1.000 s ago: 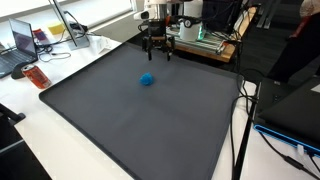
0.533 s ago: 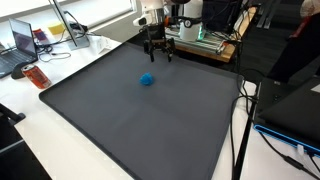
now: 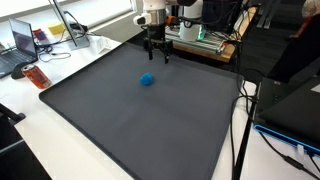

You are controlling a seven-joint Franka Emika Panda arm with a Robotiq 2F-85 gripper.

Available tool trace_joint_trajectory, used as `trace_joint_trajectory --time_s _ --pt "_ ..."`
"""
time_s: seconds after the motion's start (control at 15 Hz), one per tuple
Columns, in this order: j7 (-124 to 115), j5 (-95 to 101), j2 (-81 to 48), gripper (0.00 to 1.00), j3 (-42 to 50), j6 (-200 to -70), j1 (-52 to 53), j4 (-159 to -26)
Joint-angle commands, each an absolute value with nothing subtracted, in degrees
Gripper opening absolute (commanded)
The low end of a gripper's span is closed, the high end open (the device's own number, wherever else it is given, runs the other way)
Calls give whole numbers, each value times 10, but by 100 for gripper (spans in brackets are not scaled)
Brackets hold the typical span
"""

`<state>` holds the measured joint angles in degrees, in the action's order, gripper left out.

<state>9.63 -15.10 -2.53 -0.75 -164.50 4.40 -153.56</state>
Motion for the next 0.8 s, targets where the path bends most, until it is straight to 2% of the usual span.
trace_joint_trajectory --time_s 0.0,0.4,0.73 --pt "-60 -2 5 100 8 -1601 35 -1525" --pt "-242 96 50 100 -55 -1423 58 -1435" --pt "-330 127 18 100 -104 -1296 72 -1342"
